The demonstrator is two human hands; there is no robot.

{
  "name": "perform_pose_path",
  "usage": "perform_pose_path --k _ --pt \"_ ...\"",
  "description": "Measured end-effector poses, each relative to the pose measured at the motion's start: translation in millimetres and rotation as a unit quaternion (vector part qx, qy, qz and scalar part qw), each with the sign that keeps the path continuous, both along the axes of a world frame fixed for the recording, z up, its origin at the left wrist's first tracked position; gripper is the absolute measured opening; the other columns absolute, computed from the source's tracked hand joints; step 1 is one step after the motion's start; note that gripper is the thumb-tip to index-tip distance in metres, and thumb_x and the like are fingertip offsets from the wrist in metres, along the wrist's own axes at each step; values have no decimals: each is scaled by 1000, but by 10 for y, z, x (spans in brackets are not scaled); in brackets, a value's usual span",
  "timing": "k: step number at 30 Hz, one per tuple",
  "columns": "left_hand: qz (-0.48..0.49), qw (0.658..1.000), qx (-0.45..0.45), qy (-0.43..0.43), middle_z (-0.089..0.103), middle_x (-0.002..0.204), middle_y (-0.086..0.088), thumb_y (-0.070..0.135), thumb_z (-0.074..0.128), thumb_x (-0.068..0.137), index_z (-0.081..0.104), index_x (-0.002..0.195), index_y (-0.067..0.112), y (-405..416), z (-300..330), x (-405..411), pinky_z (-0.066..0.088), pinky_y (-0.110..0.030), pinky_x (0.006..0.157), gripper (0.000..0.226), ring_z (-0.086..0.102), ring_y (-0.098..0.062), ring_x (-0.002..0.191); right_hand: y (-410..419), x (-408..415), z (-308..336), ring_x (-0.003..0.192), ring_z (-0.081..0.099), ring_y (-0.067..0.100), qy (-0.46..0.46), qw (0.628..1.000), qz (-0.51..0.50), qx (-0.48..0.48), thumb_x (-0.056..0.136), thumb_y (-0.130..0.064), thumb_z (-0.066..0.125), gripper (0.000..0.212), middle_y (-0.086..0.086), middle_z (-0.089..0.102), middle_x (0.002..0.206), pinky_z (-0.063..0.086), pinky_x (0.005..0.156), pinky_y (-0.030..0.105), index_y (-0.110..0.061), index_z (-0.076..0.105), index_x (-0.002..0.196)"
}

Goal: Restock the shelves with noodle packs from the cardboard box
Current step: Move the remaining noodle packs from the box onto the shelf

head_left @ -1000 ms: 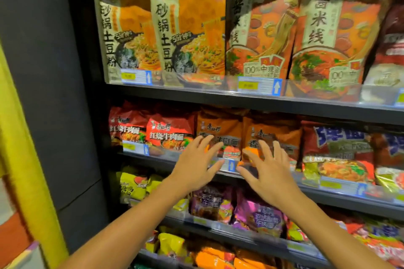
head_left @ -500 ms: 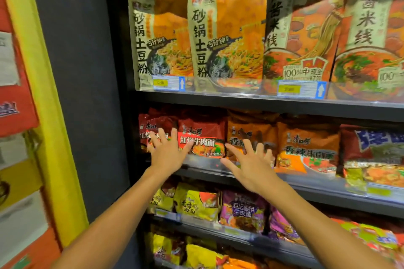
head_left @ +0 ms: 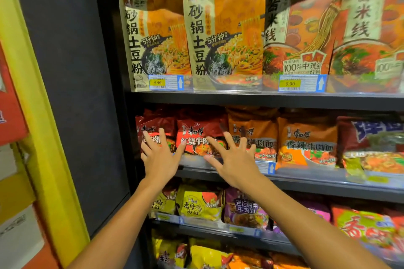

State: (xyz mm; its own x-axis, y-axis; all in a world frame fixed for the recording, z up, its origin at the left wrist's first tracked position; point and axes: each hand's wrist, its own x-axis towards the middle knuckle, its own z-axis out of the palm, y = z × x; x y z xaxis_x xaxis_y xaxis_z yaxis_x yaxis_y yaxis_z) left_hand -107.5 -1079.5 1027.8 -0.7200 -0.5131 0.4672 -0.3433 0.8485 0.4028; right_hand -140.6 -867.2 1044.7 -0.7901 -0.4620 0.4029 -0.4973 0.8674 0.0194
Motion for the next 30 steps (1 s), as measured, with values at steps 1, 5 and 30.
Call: perform_pose_path --k 1,5,30 --pt "2 1000 16 -2 -9 162 -27 77 29 88 0 158 15 -19 3 -14 20 -58 115 98 8 -49 146 -17 -12 -3 139 21 47 5 1000 -11 8 92 -74 11 64 3 9 164 21 109 68 -54 -4 151" --pt "12 999 49 -12 -6 161 -28 76 34 88 -2 157 10 10 55 -54 20 -57 116 103 10 -49 146 -66 -8 3 136 26 46 9 1000 -19 18 92 -74 11 64 5 15 162 23 107 68 -53 -3 151" --pt "-157 972 -174 -21 4 164 -24 78 -8 83 16 156 41 853 -94 -90 5 -57 122 85 -4 -49 149 1343 -171 150 141 20 49 -47 977 -204 -41 92 -76 16 75 10 30 156 20 110 68 -30 34 148"
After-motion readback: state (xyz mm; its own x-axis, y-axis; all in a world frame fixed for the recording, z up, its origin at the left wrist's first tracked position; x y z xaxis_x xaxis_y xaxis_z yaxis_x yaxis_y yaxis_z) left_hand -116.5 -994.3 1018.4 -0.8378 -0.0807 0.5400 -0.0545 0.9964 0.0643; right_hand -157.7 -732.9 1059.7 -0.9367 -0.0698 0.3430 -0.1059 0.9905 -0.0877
